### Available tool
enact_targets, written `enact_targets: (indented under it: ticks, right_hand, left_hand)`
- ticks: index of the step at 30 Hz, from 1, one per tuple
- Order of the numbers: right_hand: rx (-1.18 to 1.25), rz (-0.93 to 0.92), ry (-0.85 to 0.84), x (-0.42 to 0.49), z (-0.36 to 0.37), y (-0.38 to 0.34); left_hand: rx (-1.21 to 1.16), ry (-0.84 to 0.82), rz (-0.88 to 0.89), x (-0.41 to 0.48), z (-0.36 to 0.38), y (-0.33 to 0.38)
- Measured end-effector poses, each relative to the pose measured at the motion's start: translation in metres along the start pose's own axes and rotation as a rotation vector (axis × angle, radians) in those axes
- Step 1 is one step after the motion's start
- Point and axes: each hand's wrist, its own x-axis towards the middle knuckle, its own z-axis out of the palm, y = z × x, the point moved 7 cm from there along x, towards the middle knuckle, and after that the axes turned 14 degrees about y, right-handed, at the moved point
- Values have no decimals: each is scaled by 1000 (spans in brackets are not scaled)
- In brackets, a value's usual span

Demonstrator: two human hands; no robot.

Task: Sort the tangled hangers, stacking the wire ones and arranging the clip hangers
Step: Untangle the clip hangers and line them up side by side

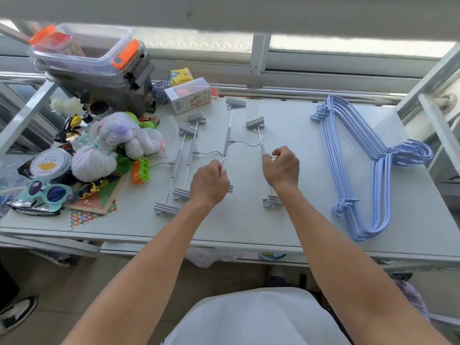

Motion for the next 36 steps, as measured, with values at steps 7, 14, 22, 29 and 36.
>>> enact_targets:
  ticks: [7,14,22,29,36]
  right_hand:
    - [728,721,-952,-38,20,-34]
    - [734,636,-1564,-84,12,-62]
    - [837,332,-1374,-68,10,-67]
    - [320,-70,-1086,-45,24,-45]
    - [134,-170,-581,-17,38,-39]
  left_hand:
    - [-37,298,219,3,-26,-5]
    - [-8,416,195,12,-39,-8]
    - [-148,341,71,39,-36,-12]
    - [-1013,-771,-673,2,-2,-9]
    - [-602,-479,-475,1,9,-27]
